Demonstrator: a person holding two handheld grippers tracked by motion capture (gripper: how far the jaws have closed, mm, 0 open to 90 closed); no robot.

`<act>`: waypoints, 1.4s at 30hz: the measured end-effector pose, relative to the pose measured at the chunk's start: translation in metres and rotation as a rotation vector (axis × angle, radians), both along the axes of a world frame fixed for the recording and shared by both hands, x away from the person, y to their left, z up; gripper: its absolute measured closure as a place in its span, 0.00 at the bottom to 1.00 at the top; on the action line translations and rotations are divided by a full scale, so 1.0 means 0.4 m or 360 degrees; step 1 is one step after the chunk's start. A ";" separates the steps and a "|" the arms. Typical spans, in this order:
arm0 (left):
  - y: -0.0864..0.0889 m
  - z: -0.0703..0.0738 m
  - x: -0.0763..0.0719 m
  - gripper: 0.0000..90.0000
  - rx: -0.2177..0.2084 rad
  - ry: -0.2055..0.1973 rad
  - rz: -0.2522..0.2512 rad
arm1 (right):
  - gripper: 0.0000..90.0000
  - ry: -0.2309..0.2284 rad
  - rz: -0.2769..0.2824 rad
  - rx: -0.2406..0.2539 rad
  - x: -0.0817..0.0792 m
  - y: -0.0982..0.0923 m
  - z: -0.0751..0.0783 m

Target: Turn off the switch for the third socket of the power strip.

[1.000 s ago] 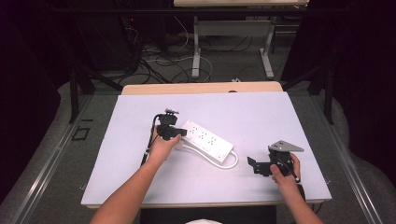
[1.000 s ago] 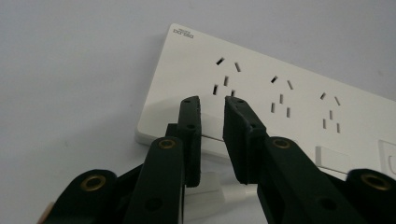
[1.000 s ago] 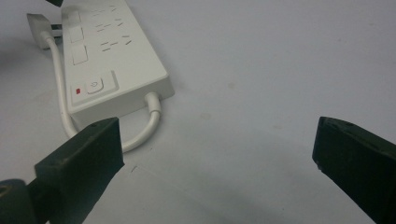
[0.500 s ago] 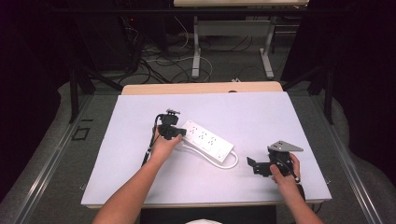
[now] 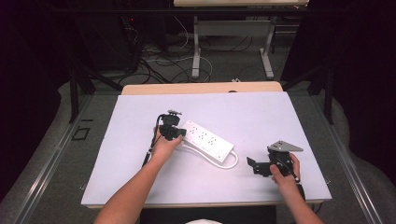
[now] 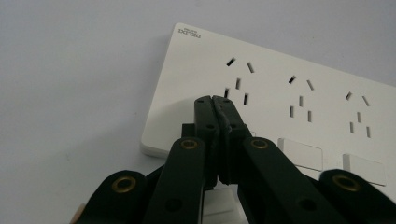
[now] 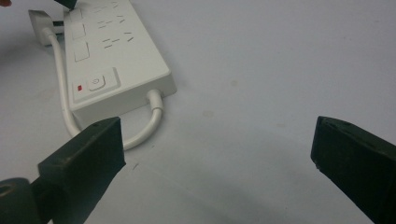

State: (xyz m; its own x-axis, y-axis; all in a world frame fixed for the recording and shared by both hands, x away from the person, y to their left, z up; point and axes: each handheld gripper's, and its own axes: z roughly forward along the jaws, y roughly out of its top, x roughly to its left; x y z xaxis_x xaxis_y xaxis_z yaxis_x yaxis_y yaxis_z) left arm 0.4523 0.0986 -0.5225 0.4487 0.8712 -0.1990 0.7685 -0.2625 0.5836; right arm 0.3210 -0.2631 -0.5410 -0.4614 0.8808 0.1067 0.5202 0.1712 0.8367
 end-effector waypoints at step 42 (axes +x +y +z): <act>0.006 0.007 -0.010 0.87 -0.0024 -0.0019 0.0021 | 0.02 -0.0003 -0.0002 -0.0003 0.000 -0.007 -0.001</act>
State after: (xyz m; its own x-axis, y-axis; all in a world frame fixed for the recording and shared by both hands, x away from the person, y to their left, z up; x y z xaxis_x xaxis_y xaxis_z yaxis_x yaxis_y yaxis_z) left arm 0.4485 0.1008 -0.5198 0.4395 0.8740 -0.2071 0.7648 -0.2432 0.5966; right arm 0.3210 -0.2660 -0.5413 -0.4603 0.8816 0.1043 0.5191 0.1720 0.8372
